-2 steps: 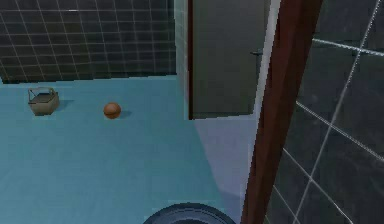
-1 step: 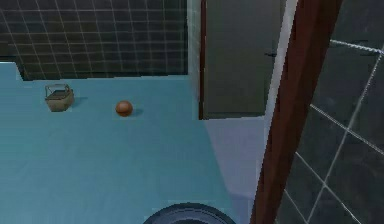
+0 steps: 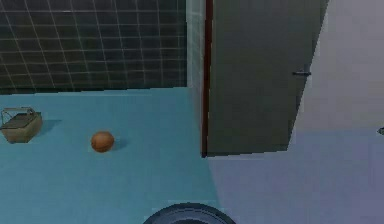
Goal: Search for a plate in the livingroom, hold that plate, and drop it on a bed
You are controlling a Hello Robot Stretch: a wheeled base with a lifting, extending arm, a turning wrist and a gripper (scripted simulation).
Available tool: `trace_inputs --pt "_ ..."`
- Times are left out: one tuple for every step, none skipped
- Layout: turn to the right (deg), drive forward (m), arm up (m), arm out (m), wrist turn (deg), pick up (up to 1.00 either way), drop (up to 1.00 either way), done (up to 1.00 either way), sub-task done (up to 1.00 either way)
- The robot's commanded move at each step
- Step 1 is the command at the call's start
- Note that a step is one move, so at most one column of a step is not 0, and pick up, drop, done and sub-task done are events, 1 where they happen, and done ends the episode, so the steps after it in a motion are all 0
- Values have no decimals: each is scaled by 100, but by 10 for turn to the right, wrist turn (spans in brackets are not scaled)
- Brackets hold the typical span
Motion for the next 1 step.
trace_inputs --pt "-360 0 0 0 0 0 0 0 0"
